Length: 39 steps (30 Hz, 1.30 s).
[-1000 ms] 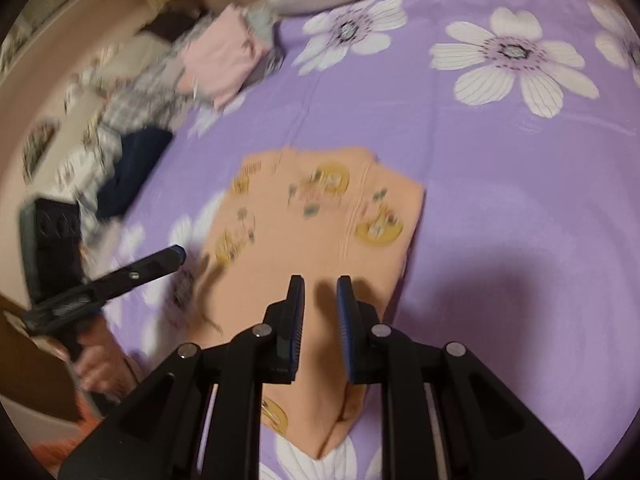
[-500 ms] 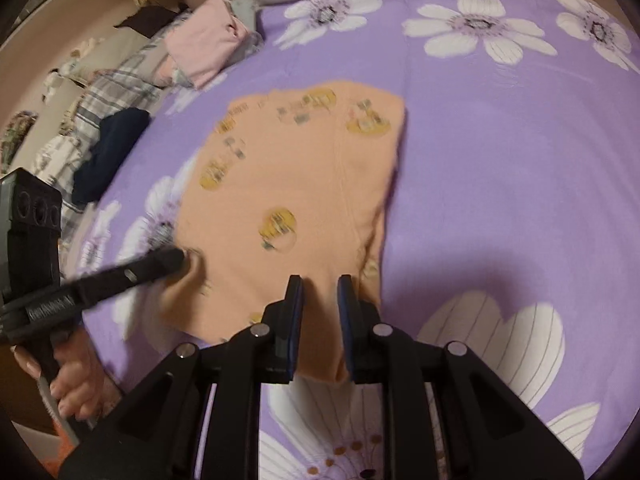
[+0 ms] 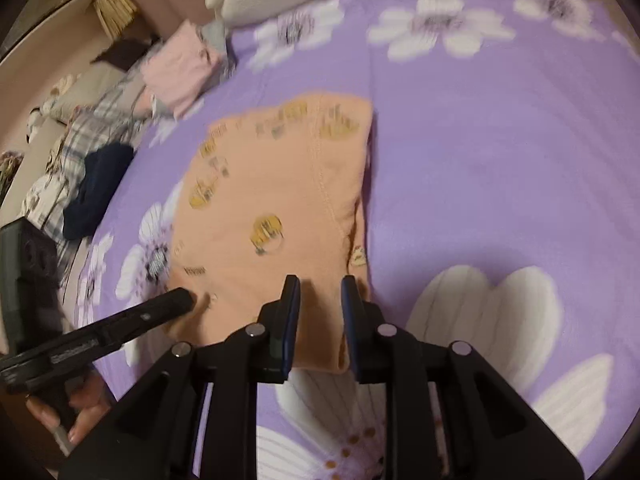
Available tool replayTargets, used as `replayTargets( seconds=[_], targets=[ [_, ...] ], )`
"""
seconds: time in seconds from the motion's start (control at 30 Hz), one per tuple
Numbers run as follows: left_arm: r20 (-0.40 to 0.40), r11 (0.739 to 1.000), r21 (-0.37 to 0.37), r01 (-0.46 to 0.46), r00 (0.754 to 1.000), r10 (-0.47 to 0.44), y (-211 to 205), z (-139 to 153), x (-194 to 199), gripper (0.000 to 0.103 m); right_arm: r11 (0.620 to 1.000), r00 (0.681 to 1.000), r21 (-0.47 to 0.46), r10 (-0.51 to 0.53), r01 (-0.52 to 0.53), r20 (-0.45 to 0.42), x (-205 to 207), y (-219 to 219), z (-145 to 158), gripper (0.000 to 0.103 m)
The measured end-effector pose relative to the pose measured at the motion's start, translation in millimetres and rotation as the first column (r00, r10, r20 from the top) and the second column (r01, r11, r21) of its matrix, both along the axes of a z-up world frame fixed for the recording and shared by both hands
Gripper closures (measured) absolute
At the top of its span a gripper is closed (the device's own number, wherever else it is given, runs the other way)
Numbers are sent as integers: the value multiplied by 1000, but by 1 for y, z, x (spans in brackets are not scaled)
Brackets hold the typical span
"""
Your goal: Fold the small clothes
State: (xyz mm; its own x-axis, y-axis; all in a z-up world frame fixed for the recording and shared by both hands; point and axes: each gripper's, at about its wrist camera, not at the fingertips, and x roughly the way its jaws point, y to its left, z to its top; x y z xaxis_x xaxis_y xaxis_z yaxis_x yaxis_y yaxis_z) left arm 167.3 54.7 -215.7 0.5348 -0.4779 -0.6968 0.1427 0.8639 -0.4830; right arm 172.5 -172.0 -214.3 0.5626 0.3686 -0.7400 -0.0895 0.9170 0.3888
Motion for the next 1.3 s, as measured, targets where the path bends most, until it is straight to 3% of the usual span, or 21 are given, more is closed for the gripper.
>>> replayTargets(
  seconds=[0.1,0.23,0.3,0.47,0.5,0.53,0.6,0.67,0.73,0.8,0.9,1.03,1.3],
  targets=[
    [145,1000,7,-15,989,14,1,46,-22,86,1000,996,17,-2,1,88,-11,-3,37,81],
    [273,982,117,-146,956,110,1,82,-43,86,1000,978,-19,-12,16,209,-24,-5,79,77],
    [285,971,150,-188,948,140,1,88,-45,86,999,969,-24,-18,24,246,-27,-7,92,75],
    [273,977,127,-171,953,131,4,87,-42,82,997,958,-23,-66,75,280,-30,-23,109,68],
    [269,979,114,-172,954,136,5,86,-41,71,995,957,-25,-90,101,277,-30,-25,108,62],
    [266,979,100,-176,953,144,7,85,-41,53,992,956,-33,-106,119,273,-31,-26,107,59],
    [282,979,88,-185,947,154,9,86,-44,34,989,960,-56,-116,135,255,-30,-25,105,58],
    [320,978,95,-187,936,148,6,89,-48,30,990,962,-48,-118,134,247,-30,-26,105,55],
    [332,980,98,-171,934,130,3,90,-51,23,991,960,-31,-118,130,256,-33,-25,106,32],
    [329,987,85,-138,939,103,1,90,-51,18,991,951,-29,-115,128,288,-38,-24,110,19],
    [320,991,77,-111,944,81,-1,90,-52,1,989,930,-42,-117,140,348,-49,-21,117,1],
    [329,987,96,-129,940,90,-1,91,-53,1,982,924,-100,-112,159,366,-55,-16,120,0],
    [375,969,107,-223,912,168,5,98,-61,1,973,922,-109,-153,203,355,-57,-19,121,0]
  ],
)
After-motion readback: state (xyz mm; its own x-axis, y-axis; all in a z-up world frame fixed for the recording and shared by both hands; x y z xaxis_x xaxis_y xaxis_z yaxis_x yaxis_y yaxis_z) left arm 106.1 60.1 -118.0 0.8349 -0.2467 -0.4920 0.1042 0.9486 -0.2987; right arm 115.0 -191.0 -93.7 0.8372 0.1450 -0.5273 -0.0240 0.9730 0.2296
